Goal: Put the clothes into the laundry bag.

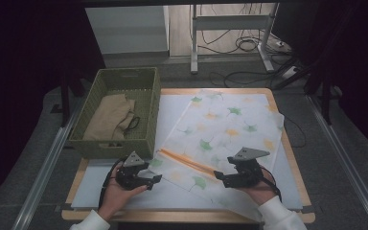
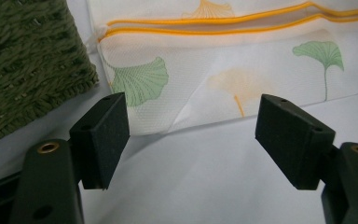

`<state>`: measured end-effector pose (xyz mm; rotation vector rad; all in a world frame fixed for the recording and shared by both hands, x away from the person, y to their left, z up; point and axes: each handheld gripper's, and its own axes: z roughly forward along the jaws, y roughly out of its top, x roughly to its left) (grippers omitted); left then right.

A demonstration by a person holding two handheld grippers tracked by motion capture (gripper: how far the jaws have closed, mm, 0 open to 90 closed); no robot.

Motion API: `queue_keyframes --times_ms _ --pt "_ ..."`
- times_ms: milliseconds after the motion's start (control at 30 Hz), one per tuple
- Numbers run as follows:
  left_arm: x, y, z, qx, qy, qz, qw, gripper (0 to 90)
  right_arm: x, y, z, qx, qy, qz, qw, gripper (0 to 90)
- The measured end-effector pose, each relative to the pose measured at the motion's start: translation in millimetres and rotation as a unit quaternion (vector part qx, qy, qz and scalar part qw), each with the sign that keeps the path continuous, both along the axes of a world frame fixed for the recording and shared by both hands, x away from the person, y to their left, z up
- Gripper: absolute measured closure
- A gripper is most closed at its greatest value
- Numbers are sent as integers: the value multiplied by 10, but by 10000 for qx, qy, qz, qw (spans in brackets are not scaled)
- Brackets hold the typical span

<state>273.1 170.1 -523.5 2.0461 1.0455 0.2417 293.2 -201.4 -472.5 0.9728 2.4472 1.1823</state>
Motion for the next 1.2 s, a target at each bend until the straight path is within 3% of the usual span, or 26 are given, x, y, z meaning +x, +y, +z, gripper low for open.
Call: queue_keyframes --times_ms 233,300,500,800,1100,1133,1200 --pt "-3 30 4 -29 11 -2 10000 259 106 86 247 -111 12 144 9998 243" --pt "-5 29 4 -40 10 32 10000 259 179 141 317 -241 76 233 9994 244" --pt "9 34 -7 -26 1 38 10000 260 309 190 375 -359 161 314 9987 258" --pt "-1 13 -13 28 -5 23 10000 261 409 363 286 -651 245 395 9968 269" --pt "0 23 -7 53 -44 -7 10000 261 488 513 174 -1038 408 495 9925 307" --pt "0 17 -9 59 -38 -10 10000 261 488 546 159 -1188 404 525 9907 313" --pt "3 11 -12 81 -41 -36 10000 261 489 563 154 -1260 398 557 9897 313"
